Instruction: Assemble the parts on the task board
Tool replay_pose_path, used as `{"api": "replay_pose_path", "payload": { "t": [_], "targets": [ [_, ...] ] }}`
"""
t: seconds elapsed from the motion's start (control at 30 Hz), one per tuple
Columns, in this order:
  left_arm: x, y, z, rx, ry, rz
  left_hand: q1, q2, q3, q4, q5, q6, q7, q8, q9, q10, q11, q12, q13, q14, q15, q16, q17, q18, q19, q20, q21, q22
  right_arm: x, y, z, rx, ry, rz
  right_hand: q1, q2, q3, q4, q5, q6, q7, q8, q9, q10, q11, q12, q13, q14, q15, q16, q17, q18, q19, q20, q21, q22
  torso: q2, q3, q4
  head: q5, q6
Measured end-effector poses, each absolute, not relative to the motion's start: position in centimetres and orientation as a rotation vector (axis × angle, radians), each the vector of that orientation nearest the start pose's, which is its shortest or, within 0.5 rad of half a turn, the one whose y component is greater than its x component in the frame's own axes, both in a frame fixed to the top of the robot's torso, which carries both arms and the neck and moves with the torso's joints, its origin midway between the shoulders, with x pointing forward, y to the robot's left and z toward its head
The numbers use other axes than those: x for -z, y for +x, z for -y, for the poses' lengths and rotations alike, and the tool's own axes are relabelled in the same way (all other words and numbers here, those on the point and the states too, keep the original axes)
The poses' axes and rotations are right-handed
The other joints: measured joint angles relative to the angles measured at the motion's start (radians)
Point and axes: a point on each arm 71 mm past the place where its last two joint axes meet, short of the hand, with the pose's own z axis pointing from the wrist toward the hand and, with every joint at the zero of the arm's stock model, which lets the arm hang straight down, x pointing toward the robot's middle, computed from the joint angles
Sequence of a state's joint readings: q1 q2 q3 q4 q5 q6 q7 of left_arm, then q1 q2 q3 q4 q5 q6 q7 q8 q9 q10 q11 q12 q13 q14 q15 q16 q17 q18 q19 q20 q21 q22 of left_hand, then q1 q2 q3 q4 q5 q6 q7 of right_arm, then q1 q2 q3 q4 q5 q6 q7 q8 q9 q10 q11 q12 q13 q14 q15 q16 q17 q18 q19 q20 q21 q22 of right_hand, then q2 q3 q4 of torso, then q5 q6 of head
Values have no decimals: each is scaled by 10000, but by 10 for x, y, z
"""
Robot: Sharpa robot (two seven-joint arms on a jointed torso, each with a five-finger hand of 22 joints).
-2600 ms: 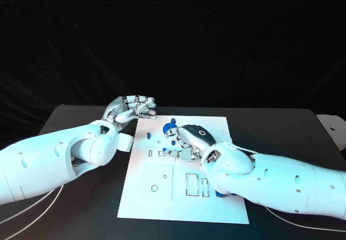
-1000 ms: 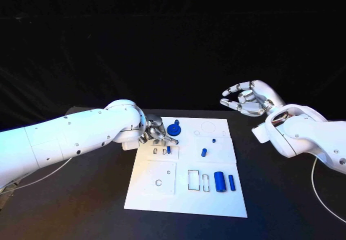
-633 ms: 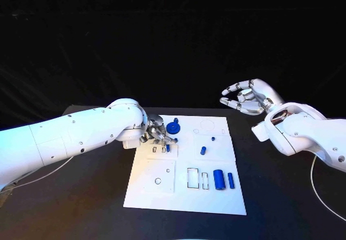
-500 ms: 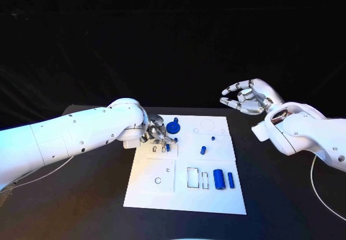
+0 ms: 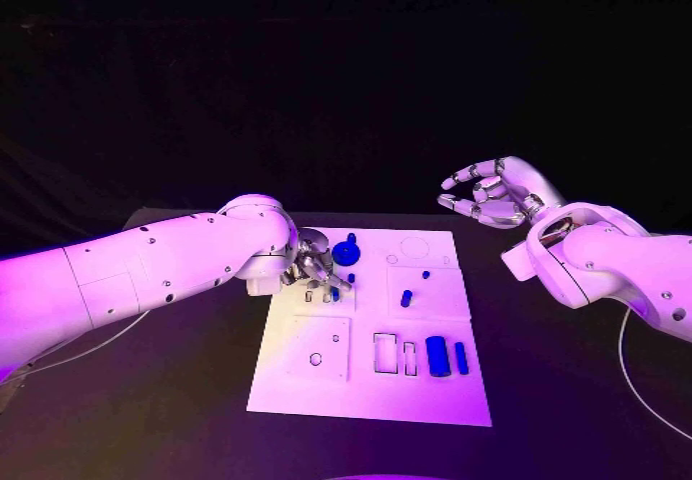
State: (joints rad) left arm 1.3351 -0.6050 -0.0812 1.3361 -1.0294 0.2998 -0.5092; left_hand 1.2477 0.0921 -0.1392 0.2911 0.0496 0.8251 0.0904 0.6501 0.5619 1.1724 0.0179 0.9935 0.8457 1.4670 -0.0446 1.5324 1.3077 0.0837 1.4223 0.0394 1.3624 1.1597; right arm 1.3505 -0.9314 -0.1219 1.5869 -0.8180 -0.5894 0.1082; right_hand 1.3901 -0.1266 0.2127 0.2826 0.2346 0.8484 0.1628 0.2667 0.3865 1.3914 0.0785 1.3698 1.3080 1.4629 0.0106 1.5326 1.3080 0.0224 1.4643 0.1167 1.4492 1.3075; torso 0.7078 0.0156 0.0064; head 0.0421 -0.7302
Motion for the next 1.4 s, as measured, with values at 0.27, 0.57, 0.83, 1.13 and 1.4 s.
{"api": "replay_pose_path", "payload": {
  "t": [0.27,0.57,0.83,1.13,1.4],
  "targets": [
    [191,518,-144,4339,95,-23991,172,-90,565,18,0,-69,2,0,83,-37,-36,50,26,0,0,37,-1,0,0,0,37,37,125,491,237,-9442,3848,-14195,0,0,28,-28,55,0,0,40,0,0,0,0,-1,0,0,0,-1,0,0,0,0,-1,12,2,-8,33,-45],
    [192,518,-144,4320,132,-24056,-110,-846,2617,28,0,-69,3,-92,183,-37,-36,50,38,-22,-21,37,-1,0,-1,0,105,122,126,491,236,-9446,3852,-14239,0,0,28,-28,55,0,0,40,1,1,0,0,-2,0,0,0,-2,-1,0,0,0,-2,17,9,-6,19,-116],
    [193,517,-144,4317,172,-24116,-826,-2267,6070,-9,28,-42,-23,-145,459,-37,-36,56,28,-16,-26,37,-2,0,-1,0,105,181,128,491,236,-9443,3862,-14280,0,0,55,-1,55,0,0,40,1,1,1,0,-3,0,0,0,-3,0,0,0,-49,6,18,9,-2,38,-143],
    [193,517,-144,4383,112,-24185,-950,-2774,8663,-612,21,3,-68,233,987,-109,-107,91,-34,0,-109,37,-2,1,-1,0,152,268,128,492,236,-9430,3866,-14292,0,0,54,-1,55,0,0,40,1,1,1,-52,-3,0,0,-43,-4,0,0,0,-222,5,18,9,-2,58,-151],
    [193,518,-145,4686,-351,-24205,-1306,-2799,9731,-1273,266,-229,-122,749,1191,-129,-165,-92,-225,-1,-109,37,-2,0,-1,0,152,307,129,492,237,-9389,3866,-14282,-1,0,54,-1,55,0,0,40,2,1,1,-52,-5,0,0,-42,-5,0,0,0,-222,4,18,6,-1,58,-159]
  ]
}}
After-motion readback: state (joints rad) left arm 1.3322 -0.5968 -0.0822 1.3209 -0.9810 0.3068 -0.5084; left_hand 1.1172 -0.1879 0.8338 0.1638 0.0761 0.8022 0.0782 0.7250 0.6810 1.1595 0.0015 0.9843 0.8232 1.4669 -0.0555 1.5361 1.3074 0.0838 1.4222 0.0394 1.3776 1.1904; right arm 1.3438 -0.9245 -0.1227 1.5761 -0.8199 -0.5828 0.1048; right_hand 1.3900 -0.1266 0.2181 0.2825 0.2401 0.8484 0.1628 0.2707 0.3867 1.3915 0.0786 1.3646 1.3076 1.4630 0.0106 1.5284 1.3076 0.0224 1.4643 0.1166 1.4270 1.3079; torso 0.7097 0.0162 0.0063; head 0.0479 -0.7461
